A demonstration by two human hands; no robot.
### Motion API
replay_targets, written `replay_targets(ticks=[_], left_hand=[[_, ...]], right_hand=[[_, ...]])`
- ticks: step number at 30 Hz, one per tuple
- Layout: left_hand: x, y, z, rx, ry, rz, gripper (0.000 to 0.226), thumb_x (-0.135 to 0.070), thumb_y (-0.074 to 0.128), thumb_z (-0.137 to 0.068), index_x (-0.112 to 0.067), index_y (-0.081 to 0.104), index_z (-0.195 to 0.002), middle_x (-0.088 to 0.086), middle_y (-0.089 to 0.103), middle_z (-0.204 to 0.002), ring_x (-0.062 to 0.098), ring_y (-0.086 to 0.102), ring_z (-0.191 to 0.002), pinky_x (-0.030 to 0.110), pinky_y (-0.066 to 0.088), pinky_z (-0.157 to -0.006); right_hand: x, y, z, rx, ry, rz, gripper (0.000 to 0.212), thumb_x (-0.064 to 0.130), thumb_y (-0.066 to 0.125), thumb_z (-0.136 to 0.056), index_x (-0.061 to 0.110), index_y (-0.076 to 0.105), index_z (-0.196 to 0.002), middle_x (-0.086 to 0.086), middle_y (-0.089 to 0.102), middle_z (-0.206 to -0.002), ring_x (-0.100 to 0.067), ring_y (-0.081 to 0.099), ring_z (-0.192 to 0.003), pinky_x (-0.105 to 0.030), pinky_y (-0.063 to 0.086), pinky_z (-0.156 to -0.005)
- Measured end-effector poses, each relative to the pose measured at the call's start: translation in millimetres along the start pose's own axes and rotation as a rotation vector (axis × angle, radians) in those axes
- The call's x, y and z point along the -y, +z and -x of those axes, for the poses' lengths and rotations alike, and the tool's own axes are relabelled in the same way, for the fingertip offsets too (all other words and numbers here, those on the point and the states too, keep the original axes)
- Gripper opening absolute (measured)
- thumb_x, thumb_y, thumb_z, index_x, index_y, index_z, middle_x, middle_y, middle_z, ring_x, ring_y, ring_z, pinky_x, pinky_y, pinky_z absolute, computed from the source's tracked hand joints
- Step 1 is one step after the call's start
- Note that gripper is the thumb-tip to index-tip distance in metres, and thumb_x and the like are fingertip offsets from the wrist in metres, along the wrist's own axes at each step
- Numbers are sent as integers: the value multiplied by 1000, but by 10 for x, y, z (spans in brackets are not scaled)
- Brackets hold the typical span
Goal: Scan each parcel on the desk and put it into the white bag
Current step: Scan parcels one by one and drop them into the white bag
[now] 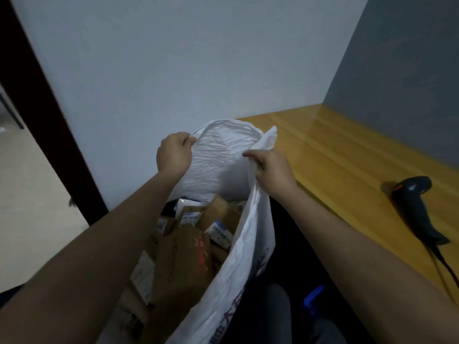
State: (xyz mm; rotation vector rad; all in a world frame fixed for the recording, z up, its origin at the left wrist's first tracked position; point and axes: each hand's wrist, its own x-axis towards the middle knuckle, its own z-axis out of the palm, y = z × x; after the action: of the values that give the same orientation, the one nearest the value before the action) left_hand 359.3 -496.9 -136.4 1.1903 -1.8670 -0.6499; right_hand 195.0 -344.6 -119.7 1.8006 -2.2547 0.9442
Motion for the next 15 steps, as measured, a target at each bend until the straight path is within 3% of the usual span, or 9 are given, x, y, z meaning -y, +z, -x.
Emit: replay_targets(ticks=[3, 7, 11, 15], left_hand=[[-137, -12, -393, -23, 25, -59, 29, -25, 52, -96, -5, 67, -81, 10, 62, -77, 28, 58, -77, 30, 34, -63], [-264, 144, -904, -11, 50, -121, 24, -24, 54, -94, -9, 72, -88, 13, 69, -88, 31, 62, -85, 33, 45, -71], [-471, 286, -1224, 72, 36, -236, 28, -25, 53, -96, -4, 70, -89, 18, 67, -94, 37, 61, -90, 35, 42, -71], [-647, 179, -1412, 193, -49, -290, 30, -27, 54, -97, -3, 69, -87, 20, 66, -99, 37, 61, -96, 37, 45, -76]], right_hand=[[-293, -102, -456, 108, -47, 160, 56, -9, 47, -81, 18, 68, -125, -14, 67, -122, -34, 56, -113, -36, 46, -87], [-568, -114, -930, 245, -156, 332, 65, -17, 43, -81, 18, 62, -133, -4, 65, -128, -32, 49, -113, -36, 39, -80], [-715, -168, -1174, 284, -79, 228, 59, -16, 44, -82, 17, 68, -125, -14, 68, -117, -31, 58, -108, -30, 34, -70], [-627, -486, -1307, 372, 28, 127, 55, -16, 43, -81, 13, 72, -118, -11, 70, -119, -28, 65, -108, -35, 51, -80]])
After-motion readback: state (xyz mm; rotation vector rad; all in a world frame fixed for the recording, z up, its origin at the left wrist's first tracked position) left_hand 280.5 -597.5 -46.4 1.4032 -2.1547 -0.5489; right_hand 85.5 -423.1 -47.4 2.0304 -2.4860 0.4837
